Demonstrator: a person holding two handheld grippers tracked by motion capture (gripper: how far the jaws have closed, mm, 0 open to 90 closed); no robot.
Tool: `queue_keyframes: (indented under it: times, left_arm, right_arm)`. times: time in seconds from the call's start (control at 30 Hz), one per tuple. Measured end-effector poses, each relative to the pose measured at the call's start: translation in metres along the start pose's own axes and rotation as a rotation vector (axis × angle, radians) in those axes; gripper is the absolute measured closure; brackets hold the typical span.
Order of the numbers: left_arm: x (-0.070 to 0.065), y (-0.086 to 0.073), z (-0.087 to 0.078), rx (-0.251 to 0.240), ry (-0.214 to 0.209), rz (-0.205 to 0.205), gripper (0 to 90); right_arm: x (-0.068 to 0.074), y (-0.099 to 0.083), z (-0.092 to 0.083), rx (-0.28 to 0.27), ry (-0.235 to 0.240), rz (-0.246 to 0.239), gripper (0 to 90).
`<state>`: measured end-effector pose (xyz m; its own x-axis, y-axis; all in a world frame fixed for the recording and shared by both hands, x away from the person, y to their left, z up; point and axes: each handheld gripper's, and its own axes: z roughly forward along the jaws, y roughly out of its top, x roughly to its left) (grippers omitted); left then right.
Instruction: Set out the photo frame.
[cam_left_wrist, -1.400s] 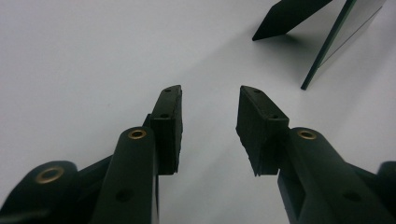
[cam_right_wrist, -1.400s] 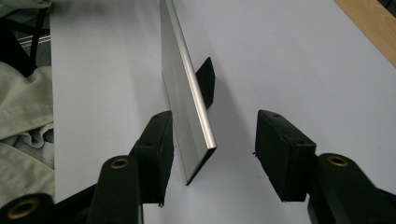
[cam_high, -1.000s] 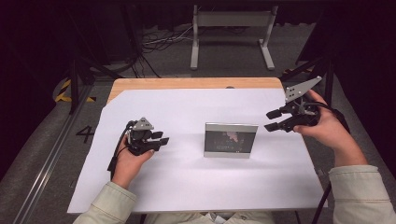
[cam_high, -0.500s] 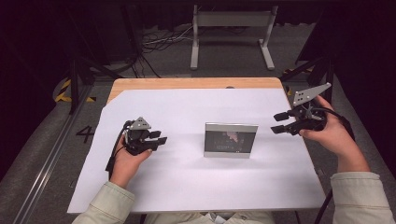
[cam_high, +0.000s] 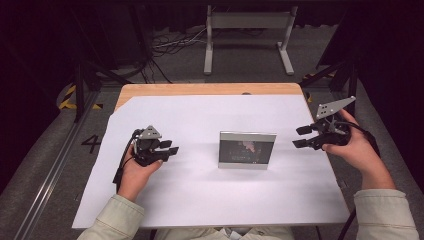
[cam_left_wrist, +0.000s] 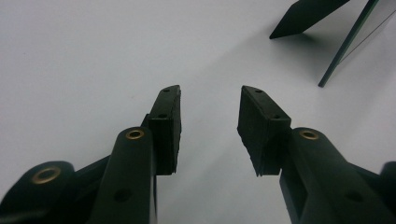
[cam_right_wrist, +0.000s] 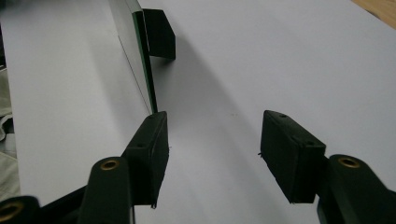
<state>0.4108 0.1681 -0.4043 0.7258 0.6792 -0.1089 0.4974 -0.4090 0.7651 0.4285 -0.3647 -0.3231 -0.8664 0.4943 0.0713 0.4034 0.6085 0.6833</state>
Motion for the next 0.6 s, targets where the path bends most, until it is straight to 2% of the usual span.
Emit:
queue_keyframes:
  times: [0.1, 0.17, 0.6]
  left_arm:
    - [0.0, 0.0, 0.0, 0.0, 0.001, 0.001, 60.2]
    - [0.0, 0.0, 0.0, 0.0, 0.001, 0.0, 60.2]
    - [0.001, 0.0, -0.001, -0.001, 0.0, 0.0, 60.2]
  right_arm:
    - [-0.001, -0.004, 0.003, -0.003, 0.004, 0.006, 41.9]
    - [-0.002, -0.006, 0.006, 0.015, -0.005, 0.011, 41.7]
    - [-0.003, -0.022, 0.018, -0.001, -0.007, 0.042, 41.7]
